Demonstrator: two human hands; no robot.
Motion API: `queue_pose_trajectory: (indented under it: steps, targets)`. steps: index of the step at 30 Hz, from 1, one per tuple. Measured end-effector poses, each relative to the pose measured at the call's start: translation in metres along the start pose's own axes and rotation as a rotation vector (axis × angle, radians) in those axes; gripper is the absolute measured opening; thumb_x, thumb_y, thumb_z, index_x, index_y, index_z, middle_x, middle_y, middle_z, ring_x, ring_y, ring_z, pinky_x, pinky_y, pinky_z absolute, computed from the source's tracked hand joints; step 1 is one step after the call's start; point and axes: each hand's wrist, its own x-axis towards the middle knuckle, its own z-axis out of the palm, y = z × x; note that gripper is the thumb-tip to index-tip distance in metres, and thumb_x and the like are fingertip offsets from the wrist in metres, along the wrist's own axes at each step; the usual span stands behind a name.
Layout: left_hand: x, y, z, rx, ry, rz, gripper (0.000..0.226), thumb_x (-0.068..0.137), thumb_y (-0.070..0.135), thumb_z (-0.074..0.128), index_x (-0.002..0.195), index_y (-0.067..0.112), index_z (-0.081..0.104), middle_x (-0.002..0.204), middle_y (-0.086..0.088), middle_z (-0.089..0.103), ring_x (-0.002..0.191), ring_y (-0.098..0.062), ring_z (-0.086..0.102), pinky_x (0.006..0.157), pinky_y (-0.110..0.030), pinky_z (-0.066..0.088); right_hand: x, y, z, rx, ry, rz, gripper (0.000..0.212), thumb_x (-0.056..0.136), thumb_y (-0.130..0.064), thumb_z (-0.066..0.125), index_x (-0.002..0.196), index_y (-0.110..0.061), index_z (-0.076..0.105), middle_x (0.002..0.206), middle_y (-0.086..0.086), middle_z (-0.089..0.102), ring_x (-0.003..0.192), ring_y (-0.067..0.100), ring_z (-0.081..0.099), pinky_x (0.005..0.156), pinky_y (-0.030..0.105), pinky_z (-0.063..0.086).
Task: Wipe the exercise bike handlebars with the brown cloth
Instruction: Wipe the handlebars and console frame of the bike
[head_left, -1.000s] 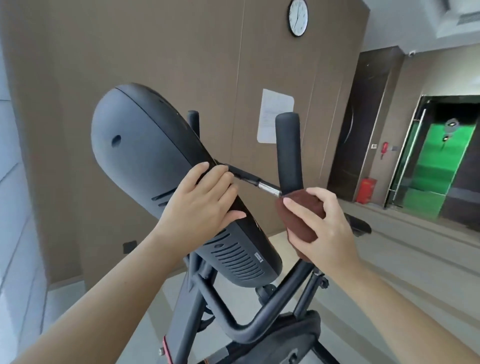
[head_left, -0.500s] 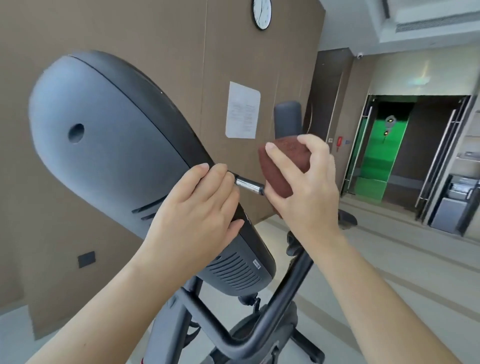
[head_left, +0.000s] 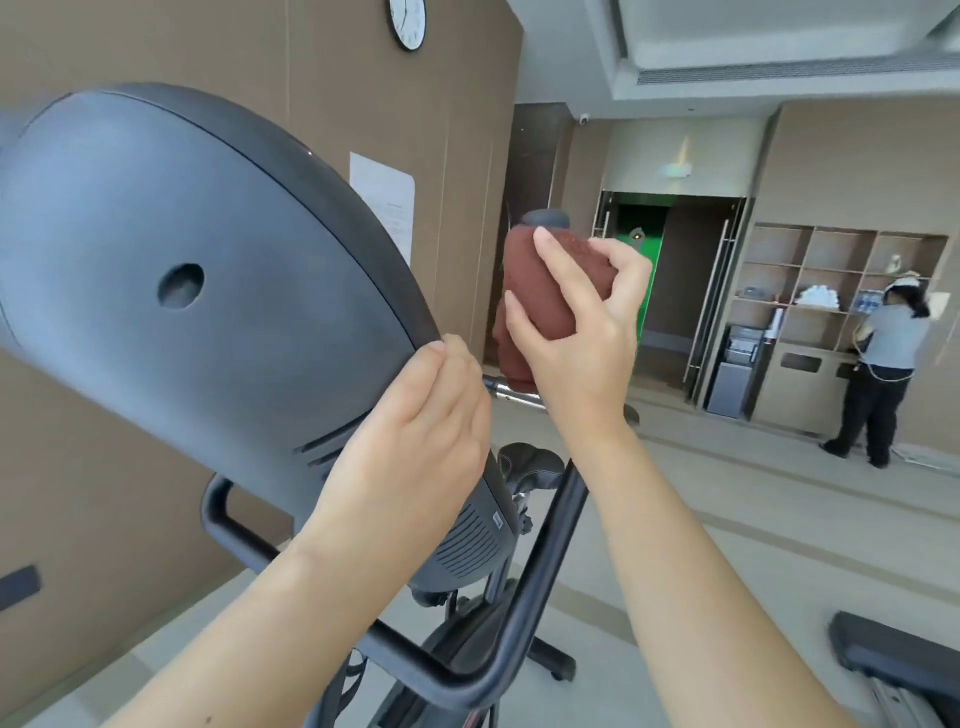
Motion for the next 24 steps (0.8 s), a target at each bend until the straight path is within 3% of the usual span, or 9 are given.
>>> queue_pose_trajectory:
  steps: [3, 8, 11, 14, 17, 21, 24]
  targets:
    - [-0.001, 0.002, 0.003, -0.063, 0.027, -0.025, 0.050, 0.083, 0.038, 0.051, 0.112, -0.002, 0.053, 0.111, -0.010, 0.064, 0.111, -0.024, 0.054, 0.099, -0.036, 0.024, -0.043, 0.021, -0.002, -0.043, 0.000, -0.053, 0.048, 0.073, -0.016, 0.074, 0.118, -0.023, 0.062, 0.125, 0.011, 0.039, 0.118, 0.011, 0.037, 0.098, 0.014, 0.034]
    - [-0.002, 0.000, 0.004, 0.034, 0.038, -0.011, 0.057, 0.082, 0.045, 0.051, 0.113, -0.002, 0.045, 0.110, -0.012, 0.063, 0.113, -0.027, 0.050, 0.101, -0.040, 0.022, -0.091, 0.063, -0.017, -0.143, -0.125, -0.164, 0.060, 0.066, -0.008, 0.078, 0.118, -0.026, 0.056, 0.126, 0.009, 0.032, 0.116, 0.032, 0.043, 0.095, 0.040, 0.045]
    - [-0.002, -0.002, -0.001, 0.055, 0.023, -0.011, 0.055, 0.085, 0.045, 0.046, 0.114, -0.001, 0.042, 0.112, -0.010, 0.061, 0.114, -0.025, 0.050, 0.100, -0.039, 0.021, -0.109, 0.072, -0.037, -0.192, -0.256, -0.096, 0.058, 0.063, -0.001, 0.081, 0.115, -0.019, 0.062, 0.124, 0.015, 0.037, 0.112, 0.037, 0.048, 0.091, 0.048, 0.048]
    - [-0.002, -0.001, -0.002, 0.059, 0.018, -0.026, 0.053, 0.085, 0.045, 0.046, 0.113, -0.001, 0.041, 0.111, -0.008, 0.061, 0.114, -0.024, 0.050, 0.099, -0.038, 0.022, -0.104, 0.065, -0.045, -0.109, -0.213, -0.059, 0.046, 0.071, -0.010, 0.075, 0.115, -0.017, 0.063, 0.123, 0.018, 0.039, 0.116, 0.025, 0.042, 0.098, 0.039, 0.044]
    - [-0.001, 0.001, -0.003, 0.030, 0.018, -0.039, 0.048, 0.085, 0.043, 0.046, 0.110, 0.001, 0.046, 0.110, -0.007, 0.062, 0.113, -0.022, 0.051, 0.098, -0.036, 0.023, -0.075, 0.055, -0.029, -0.052, -0.076, -0.172, 0.045, 0.077, -0.018, 0.069, 0.120, -0.022, 0.055, 0.124, 0.010, 0.032, 0.118, 0.024, 0.039, 0.103, 0.025, 0.037]
    - [0.002, 0.003, -0.003, -0.047, 0.023, -0.062, 0.043, 0.090, 0.039, 0.037, 0.106, 0.005, 0.057, 0.107, -0.005, 0.065, 0.111, -0.021, 0.055, 0.096, -0.034, 0.024, -0.074, 0.063, -0.017, -0.087, -0.095, -0.250, 0.057, 0.068, -0.007, 0.078, 0.116, -0.023, 0.052, 0.122, 0.007, 0.031, 0.115, 0.028, 0.039, 0.096, 0.038, 0.044]
    - [0.004, 0.006, -0.003, -0.092, 0.037, -0.106, 0.037, 0.089, 0.036, 0.038, 0.096, 0.006, 0.060, 0.102, -0.006, 0.066, 0.109, -0.023, 0.056, 0.097, -0.035, 0.024, -0.082, 0.085, -0.024, -0.088, -0.154, -0.351, 0.055, 0.069, -0.008, 0.077, 0.115, -0.025, 0.052, 0.121, 0.008, 0.032, 0.113, 0.030, 0.040, 0.093, 0.037, 0.044]
